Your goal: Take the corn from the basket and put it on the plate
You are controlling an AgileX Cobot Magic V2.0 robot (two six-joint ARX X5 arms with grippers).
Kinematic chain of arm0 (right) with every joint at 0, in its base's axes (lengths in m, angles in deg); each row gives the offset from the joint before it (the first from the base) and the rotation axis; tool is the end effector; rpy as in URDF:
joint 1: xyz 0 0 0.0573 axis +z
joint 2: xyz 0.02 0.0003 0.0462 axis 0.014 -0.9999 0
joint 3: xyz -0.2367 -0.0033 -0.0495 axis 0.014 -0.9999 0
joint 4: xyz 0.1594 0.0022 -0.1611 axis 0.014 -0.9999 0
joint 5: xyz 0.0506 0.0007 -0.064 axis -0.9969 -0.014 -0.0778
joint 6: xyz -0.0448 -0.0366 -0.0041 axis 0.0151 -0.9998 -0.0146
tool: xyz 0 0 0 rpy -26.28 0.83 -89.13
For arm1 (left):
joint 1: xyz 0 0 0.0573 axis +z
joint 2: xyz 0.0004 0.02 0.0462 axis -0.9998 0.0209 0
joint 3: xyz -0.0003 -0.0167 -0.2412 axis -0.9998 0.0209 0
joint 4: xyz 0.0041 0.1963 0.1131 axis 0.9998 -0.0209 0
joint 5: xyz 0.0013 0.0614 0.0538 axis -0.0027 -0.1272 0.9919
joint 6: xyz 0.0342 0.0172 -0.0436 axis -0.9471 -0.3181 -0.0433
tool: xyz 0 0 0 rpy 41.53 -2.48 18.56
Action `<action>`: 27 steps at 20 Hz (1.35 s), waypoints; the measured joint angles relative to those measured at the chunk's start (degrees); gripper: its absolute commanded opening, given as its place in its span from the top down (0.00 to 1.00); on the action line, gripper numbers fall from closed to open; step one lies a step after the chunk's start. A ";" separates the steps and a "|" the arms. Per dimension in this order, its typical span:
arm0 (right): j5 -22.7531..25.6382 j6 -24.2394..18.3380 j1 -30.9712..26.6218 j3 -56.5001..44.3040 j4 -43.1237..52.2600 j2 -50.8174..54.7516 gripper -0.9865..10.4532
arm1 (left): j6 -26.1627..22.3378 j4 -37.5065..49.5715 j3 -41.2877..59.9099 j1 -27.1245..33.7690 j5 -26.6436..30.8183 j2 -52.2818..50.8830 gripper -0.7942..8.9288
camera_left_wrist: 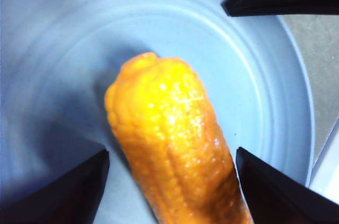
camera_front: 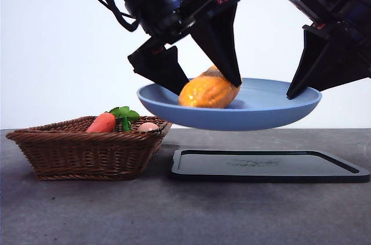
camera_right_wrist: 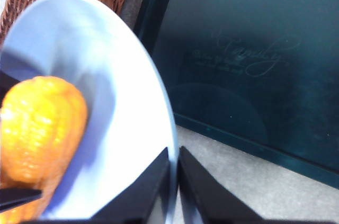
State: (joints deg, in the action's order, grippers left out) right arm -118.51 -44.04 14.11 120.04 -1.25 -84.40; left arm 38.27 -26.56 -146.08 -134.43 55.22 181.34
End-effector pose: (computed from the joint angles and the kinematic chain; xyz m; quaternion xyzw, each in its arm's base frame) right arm 0.2208 0.0771 0.2191 0.1644 0.4695 0.2801 0.8210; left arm 0.2224 -0.2406 0.2398 0.0971 0.4555 -0.4337 0.7714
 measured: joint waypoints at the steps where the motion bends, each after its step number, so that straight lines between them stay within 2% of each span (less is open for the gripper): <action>1: -0.11 0.00 0.02 0.00 0.00 0.00 0.91 | 0.00 -0.15 0.00 0.00 0.00 -0.72 0.51; 6: -0.09 -0.17 0.00 0.00 -0.20 0.00 0.91 | 0.15 -0.31 0.00 0.00 0.00 -5.90 0.51; 11: -0.28 -0.20 -3.72 0.33 -0.02 -0.48 0.91 | 0.24 -0.66 -0.31 0.00 0.00 -13.90 0.51; 17: -0.24 -0.98 -9.68 7.32 0.26 -11.19 0.91 | 0.24 -1.29 -0.37 0.00 0.00 -21.33 0.52; 23: -0.22 -2.10 -12.02 11.50 3.13 -23.32 0.91 | 0.31 -1.77 -0.37 0.00 0.00 -22.95 0.52; 27: -0.15 -2.36 -12.92 11.69 4.74 -26.75 0.91 | 0.42 -1.77 -0.37 0.00 0.00 -22.95 0.52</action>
State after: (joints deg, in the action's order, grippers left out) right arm -118.66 -46.40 1.20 131.73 3.49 -111.15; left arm 38.69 -28.33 -146.45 -134.43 55.22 158.39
